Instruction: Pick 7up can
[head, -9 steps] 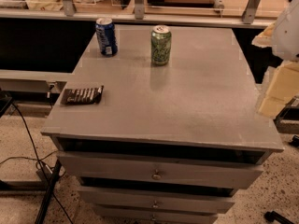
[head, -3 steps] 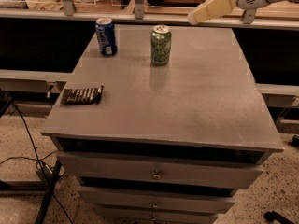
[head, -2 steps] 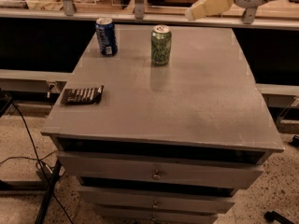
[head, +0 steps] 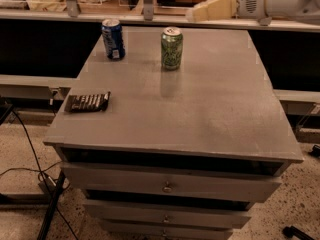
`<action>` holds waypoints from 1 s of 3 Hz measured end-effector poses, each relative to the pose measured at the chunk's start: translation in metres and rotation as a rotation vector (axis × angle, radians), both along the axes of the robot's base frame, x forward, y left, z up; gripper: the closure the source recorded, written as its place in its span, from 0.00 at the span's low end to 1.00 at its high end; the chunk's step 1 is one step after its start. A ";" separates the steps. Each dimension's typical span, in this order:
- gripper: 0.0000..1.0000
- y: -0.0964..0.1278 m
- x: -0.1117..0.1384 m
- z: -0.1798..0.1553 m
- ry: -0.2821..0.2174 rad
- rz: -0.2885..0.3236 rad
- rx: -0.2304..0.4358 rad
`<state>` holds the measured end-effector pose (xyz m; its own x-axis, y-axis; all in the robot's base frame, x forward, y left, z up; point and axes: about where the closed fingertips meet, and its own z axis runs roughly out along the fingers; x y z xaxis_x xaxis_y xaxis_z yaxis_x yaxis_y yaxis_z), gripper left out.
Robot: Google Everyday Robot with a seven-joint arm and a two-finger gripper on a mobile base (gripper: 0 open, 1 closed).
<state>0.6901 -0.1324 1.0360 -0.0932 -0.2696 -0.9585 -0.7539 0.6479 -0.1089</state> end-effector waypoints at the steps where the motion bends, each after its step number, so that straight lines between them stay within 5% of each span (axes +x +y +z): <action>1: 0.00 0.036 0.008 0.005 -0.047 0.015 0.163; 3: 0.00 0.078 0.011 0.007 -0.124 0.040 0.243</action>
Offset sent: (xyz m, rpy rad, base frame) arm 0.0142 0.1003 -0.0082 0.2748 -0.1823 0.0417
